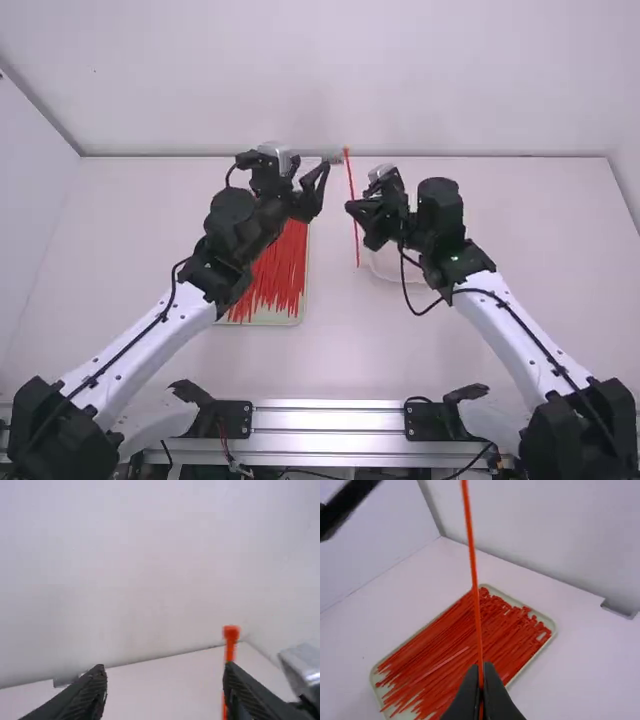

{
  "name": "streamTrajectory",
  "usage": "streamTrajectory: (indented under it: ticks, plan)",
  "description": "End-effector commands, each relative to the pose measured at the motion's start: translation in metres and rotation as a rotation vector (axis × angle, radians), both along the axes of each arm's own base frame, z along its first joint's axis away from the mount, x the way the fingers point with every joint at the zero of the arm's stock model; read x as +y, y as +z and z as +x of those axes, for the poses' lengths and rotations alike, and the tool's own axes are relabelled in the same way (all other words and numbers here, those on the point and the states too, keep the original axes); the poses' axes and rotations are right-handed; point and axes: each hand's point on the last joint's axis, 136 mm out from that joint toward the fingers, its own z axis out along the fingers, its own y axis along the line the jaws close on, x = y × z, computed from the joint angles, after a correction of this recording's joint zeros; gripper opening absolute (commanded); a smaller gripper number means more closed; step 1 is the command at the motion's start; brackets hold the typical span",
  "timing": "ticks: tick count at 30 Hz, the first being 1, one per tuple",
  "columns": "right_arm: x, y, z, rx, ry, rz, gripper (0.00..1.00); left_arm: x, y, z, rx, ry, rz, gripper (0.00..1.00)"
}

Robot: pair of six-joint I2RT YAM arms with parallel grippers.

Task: Fasten the cable tie

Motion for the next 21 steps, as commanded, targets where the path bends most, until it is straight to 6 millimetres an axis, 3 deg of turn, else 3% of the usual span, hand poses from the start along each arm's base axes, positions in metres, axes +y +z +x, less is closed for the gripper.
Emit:
streamTrajectory:
  ticks: [1, 6, 7, 10, 16, 21]
  plan:
    - [-0.002, 0.022, -0.002, -0.036, 0.081, 0.056, 0.00, 0.005, 0.033, -0.001, -0.064, -0.017, -0.009, 0.68]
    - [-0.025, 0.041, -0.007, -0.074, 0.179, 0.137, 0.00, 0.001, 0.044, -0.008, -0.070, -0.172, 0.053, 0.86]
    - [-0.030, 0.046, -0.009, -0.084, 0.197, 0.154, 0.00, -0.001, 0.046, -0.011, -0.077, -0.202, 0.077, 0.99]
    - [-0.038, 0.057, -0.012, -0.129, 0.241, 0.178, 0.00, -0.008, 0.049, -0.021, -0.106, -0.285, 0.140, 0.99]
    - [-0.046, 0.073, -0.022, -0.220, 0.326, 0.196, 0.00, -0.035, 0.056, -0.059, -0.229, -0.558, 0.225, 0.99]
    - [-0.035, 0.078, -0.036, -0.223, 0.410, 0.217, 0.00, -0.032, 0.070, -0.071, -0.232, -0.647, 0.170, 0.99]
